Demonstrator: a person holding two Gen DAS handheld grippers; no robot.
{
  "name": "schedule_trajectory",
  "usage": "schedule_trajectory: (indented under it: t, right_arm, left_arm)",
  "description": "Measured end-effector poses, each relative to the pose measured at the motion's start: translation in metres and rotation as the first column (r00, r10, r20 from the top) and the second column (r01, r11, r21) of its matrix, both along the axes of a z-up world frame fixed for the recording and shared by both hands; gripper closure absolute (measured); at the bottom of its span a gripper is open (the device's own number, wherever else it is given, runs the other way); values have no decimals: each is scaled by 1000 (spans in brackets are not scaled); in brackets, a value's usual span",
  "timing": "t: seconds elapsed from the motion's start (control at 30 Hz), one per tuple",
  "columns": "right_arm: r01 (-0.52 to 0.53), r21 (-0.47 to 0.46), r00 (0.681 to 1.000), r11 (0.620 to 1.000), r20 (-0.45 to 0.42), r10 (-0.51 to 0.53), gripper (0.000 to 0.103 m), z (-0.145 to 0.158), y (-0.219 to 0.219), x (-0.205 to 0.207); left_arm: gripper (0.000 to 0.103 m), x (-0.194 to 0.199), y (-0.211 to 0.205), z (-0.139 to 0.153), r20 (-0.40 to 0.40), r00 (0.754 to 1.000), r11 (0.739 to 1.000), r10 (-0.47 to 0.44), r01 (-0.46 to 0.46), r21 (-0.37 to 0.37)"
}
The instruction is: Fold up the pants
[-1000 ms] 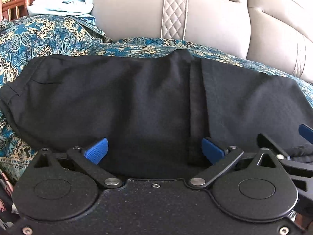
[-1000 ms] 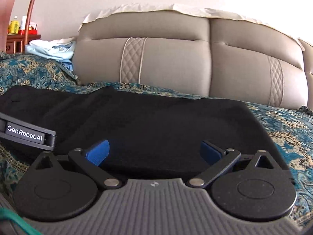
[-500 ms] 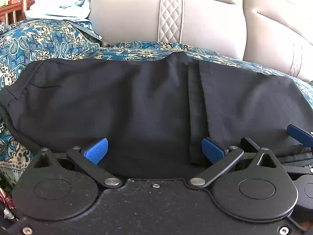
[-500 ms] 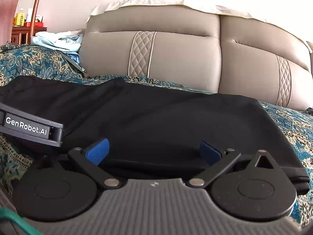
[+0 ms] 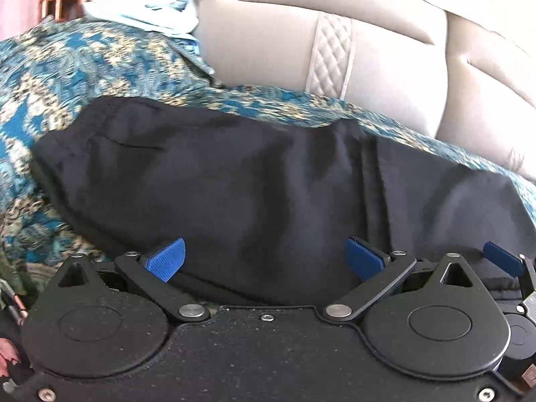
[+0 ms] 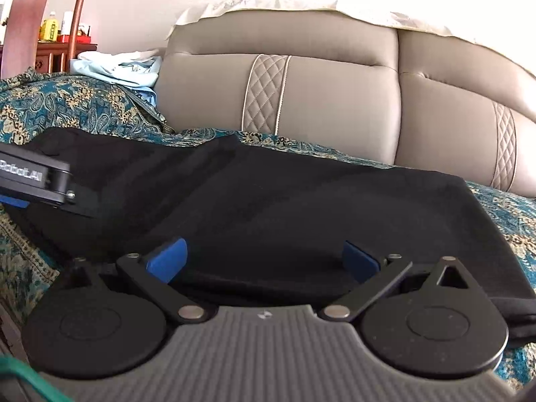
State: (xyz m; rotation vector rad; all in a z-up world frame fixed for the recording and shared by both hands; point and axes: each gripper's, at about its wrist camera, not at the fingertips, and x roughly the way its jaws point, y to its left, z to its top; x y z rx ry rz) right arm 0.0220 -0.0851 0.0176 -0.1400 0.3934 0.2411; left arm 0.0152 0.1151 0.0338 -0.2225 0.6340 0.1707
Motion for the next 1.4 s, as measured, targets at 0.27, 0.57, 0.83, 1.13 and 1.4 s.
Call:
schedule_trajectory:
  t: [0.27, 0.57, 0.83, 1.13, 1.4]
  right_arm:
    - [-25, 28, 999, 999, 25, 24, 0, 4, 7, -2]
    - [-75, -6, 997, 997, 22, 75, 0, 3, 23, 0]
    - [-69, -15, 998, 998, 2, 69, 0, 0, 34, 6]
    - [-78, -9, 997, 997, 10, 78, 0, -3, 33, 6]
    - [-81, -15, 997, 997, 14, 81, 0, -3, 34, 6]
  left_arm:
    - [1, -10, 42, -3, -20, 993, 990, 113, -114, -79]
    - [1, -7, 95, -1, -43, 981, 970, 188, -193, -150]
    - [1, -14, 125, 3, 11, 970, 956, 242, -237, -171]
    - [1, -14, 151, -4, -7, 939, 917, 344, -338, -211]
    - [1, -19, 171, -16, 17, 903, 868, 430, -408, -283]
